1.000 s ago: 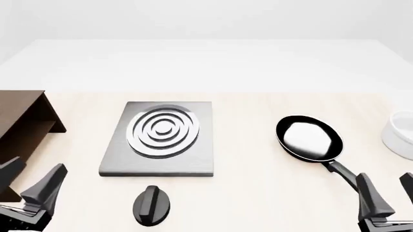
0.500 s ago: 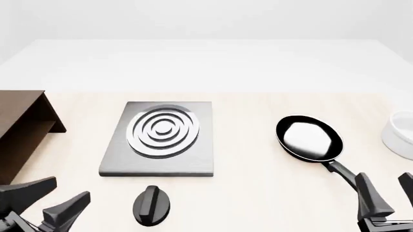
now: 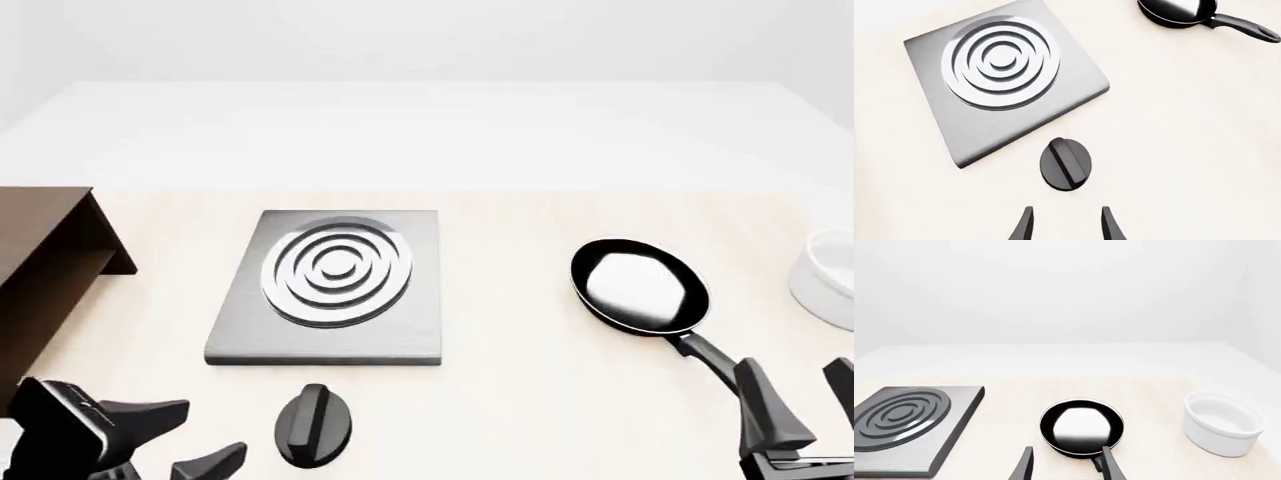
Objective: Turn on the stove and put the frying pan on it.
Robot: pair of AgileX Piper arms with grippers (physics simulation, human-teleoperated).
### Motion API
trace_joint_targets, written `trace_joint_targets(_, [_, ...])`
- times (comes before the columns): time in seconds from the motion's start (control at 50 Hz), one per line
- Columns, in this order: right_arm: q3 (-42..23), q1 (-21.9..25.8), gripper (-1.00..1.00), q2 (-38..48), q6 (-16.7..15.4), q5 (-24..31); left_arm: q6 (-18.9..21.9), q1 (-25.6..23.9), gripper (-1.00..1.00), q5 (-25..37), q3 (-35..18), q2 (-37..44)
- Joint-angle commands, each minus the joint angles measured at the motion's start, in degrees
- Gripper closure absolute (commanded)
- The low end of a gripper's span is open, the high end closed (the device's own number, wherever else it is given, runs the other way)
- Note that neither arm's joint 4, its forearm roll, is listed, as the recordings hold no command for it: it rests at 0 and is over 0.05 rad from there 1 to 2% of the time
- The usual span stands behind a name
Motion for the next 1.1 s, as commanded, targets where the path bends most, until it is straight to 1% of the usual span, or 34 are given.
trace_joint_targets(0.02, [0.0,-0.1,-1.0,-0.3,0.3,0.3,-0.3,-3.3,-1.0,-6.9,3.5,6.5])
trace_joint_targets(0.08, [0.0,-0.1,-1.0,-0.3,0.3,0.3,-0.3,-3.5,-1.0,-8.0,3.8,7.4])
trace_joint_targets(0.16, [0.0,-0.1,-1.0,-0.3,0.3,0.4,-0.5,-4.7,-1.0,-12.2,5.1,11.1])
trace_joint_targets(0.18, [0.0,-0.1,-1.0,-0.3,0.3,0.4,-0.5,-4.7,-1.0,-12.2,5.1,11.2])
trace_joint_targets(0.2, [0.0,-0.1,-1.0,-0.3,0.3,0.4,-1.6,-5.8,-1.0,-14.5,5.7,13.2])
trace_joint_targets(0.28, [0.0,0.0,-1.0,-0.3,0.3,0.4,-2.2,-6.9,-1.0,-17.8,6.4,15.7])
trace_joint_targets(0.32, [0.0,0.0,-1.0,-0.3,0.3,0.4,-2.0,-7.0,-1.0,-18.3,6.7,16.2])
trace_joint_targets(0.34, [0.0,-0.1,-1.0,-0.3,0.4,0.4,-2.0,-7.4,-1.0,-20.1,6.9,18.1])
trace_joint_targets(0.36, [0.0,0.0,-1.0,-0.3,0.4,0.3,-2.4,-7.8,-1.0,-20.7,6.9,18.4])
trace_joint_targets(0.48, [0.0,0.0,-1.0,-0.3,0.3,0.4,-1.4,-8.0,-1.0,-24.3,7.6,21.7])
trace_joint_targets(0.78, [0.0,0.1,-1.0,-0.3,0.1,0.4,-1.5,-9.0,-1.0,-31.4,8.1,28.6])
trace_joint_targets(0.92, [0.0,0.1,-1.0,-0.3,0.1,0.3,-2.2,-9.6,-1.0,-35.5,8.4,32.6])
trace_joint_targets(1.02, [0.0,0.2,-1.0,-0.3,0.1,0.4,-3.1,-10.2,-1.0,-41.0,8.8,38.0])
trace_joint_targets(1.1, [0.0,0.2,-1.0,-0.3,0.1,0.3,-3.4,-10.4,-1.0,-42.5,8.9,39.5])
